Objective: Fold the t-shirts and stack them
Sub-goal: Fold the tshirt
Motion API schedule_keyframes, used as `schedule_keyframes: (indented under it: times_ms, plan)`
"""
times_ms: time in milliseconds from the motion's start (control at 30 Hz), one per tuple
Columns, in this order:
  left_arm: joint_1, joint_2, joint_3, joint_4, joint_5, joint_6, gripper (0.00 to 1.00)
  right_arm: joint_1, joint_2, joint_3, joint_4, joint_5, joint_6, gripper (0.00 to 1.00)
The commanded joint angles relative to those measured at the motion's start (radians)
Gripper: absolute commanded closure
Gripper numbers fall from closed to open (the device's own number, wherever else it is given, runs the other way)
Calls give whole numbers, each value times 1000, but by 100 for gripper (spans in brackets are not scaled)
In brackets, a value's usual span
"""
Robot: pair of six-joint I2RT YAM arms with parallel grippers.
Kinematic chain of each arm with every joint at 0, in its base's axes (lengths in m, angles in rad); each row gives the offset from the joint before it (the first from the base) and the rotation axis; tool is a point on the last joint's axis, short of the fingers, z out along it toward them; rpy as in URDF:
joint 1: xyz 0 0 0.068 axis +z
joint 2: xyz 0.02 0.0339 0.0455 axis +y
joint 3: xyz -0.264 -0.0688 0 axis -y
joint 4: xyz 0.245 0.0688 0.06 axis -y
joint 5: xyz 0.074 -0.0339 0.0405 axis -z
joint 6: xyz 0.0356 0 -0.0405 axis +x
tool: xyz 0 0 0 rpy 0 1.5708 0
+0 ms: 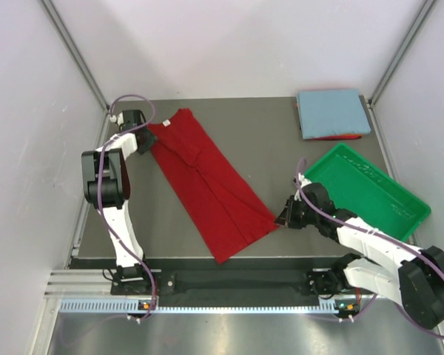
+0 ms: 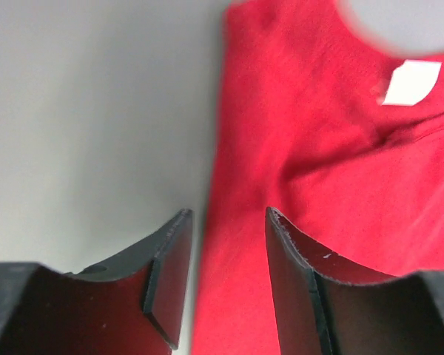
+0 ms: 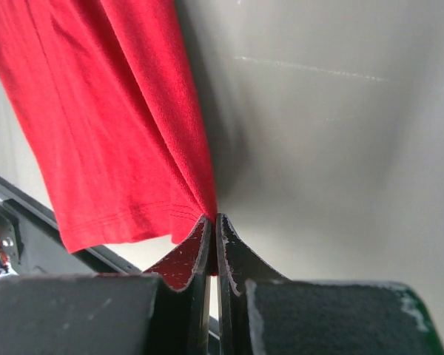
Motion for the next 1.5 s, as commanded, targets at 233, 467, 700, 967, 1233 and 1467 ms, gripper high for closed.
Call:
schedule_keyframes:
  times_ms: [233,467,700,967,1233,1467]
  plan:
    - [5,194,225,94,65,46,87,36,-61,-14,57,7,99,99]
    - [-10,314,325,229,249,-20,100,65,-116,-88,88,93,212,100]
    - [-74,418,420,361,368,-58,100,131,-188,-172,180,183,349,100]
    - [-128,481,486,411,428,-93,100,231,-155,-168,213,300,436,99]
    - [-107,336,404,213,297,32,59,297,-44,-60,146,349,443,77]
    - [-64,86,282,32,187,138,50,299,-193,-5,-52,360,352,59]
